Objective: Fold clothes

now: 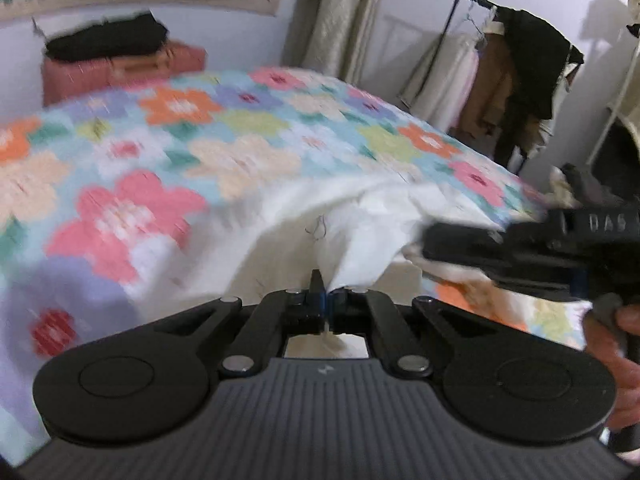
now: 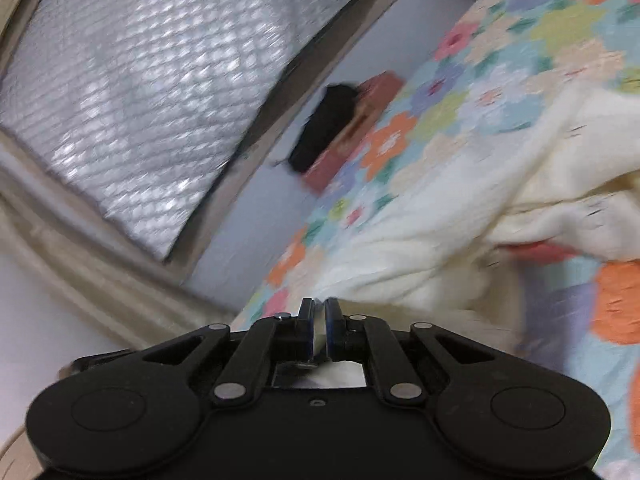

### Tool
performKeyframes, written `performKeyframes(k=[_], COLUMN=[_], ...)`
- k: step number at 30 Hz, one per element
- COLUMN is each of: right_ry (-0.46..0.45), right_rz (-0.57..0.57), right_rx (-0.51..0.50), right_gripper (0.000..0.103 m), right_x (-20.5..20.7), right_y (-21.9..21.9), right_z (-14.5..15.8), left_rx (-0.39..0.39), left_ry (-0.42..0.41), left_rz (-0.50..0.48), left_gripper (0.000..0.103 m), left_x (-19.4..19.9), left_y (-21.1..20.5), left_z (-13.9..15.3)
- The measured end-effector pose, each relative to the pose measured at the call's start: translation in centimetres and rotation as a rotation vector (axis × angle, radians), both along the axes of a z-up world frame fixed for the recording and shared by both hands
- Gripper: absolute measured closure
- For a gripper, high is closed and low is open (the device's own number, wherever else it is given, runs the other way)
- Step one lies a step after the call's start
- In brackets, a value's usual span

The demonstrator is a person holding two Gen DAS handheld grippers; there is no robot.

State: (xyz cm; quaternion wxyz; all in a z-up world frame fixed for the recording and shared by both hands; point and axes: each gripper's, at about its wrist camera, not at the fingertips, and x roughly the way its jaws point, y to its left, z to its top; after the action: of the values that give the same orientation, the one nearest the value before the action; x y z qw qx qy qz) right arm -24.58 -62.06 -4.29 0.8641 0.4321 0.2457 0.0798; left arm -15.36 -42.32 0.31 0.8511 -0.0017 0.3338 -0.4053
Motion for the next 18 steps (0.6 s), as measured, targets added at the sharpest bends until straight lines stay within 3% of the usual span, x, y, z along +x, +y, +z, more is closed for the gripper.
performKeyframes(k=[5, 7, 11, 16, 18], right_ry=[0.067, 0.094, 0.147, 0.218, 0.256], right_rz=[-0.077, -0.108, -0.170, -0.292, -0.374], right_rx=[-0.029, -0.041, -0.065, -0.035, -0.079], right_gripper=[0.090, 0.087, 0.046, 0.043, 0.043], right_x=[0.6, 0.8, 1.3, 1.7, 1.2], right_y=[-0.5, -0.7, -1.1, -2.3, -2.9], right_z=[-0.7, -0.9, -1.4, -3.0, -3.4], left_rx=[-0.088, -0.082, -0.016, 0.043, 0.066], left_ry=[0.073, 0.051, -0.034, -0.008, -0.005], left_rz=[0.081, 0.101, 0.123, 0.183, 0.212], left_gripper=[0.102, 0.102, 0.102, 0.102, 0.102], left_x=[4.7, 6.3, 8.0, 10.4, 11.2], left_y=[3.8, 5.0, 7.0, 8.9, 9.5], left_z=[2.1, 2.7, 3.1, 0.8, -0.3])
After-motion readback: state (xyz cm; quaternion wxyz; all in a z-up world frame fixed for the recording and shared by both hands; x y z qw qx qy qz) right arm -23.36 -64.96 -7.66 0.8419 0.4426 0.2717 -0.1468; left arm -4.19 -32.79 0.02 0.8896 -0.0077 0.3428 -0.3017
